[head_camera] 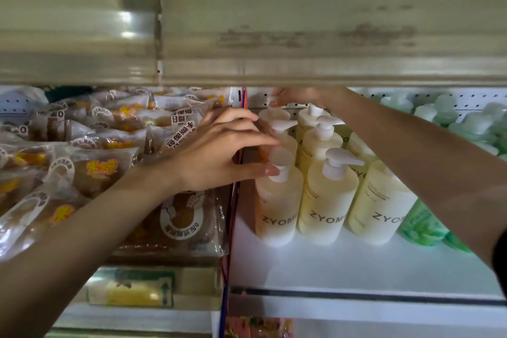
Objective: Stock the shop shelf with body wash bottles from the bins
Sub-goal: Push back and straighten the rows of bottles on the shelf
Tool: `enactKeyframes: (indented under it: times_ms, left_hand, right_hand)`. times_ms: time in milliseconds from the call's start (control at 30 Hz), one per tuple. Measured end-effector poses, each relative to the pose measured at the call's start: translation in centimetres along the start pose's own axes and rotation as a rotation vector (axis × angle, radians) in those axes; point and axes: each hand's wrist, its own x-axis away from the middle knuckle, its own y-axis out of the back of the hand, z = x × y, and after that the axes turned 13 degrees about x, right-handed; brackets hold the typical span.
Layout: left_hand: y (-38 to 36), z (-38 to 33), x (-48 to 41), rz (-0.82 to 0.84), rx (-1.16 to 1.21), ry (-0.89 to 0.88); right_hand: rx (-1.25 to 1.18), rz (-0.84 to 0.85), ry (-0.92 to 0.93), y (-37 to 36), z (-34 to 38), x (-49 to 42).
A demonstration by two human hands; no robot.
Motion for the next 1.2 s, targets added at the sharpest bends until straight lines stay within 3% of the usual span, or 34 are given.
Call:
enactKeyframes:
  times_ms: [200,400,567,700,1200]
  left_hand:
    - [-0.1,0.2,0.0,-0.008,-0.002,-0.023]
    - [-0.2,0.2,0.0,-0.027,0.008,-0.020]
    - [-0.2,0.1,0.0,-0.037,0.025,-0.010]
    - [-0.3,0.1,0.0,-0.038,0.029,-0.008]
    - [-0.2,-0.1,0.0,-0.048,0.026,-0.016]
  right_hand:
    - [-0.010,-0.106,0.022,-0.1,-0.3,-0.5]
    - [0.130,-0.034,0.023,0.9,0.7,2.1]
    - [0.144,0.005,0.128,0.8,0.9,5.4]
    - [0.096,-0.066,0.257,-0.4,1.1,7.5]
    - [-0.045,-0.065,0.226,-2.3,0.3,5.7]
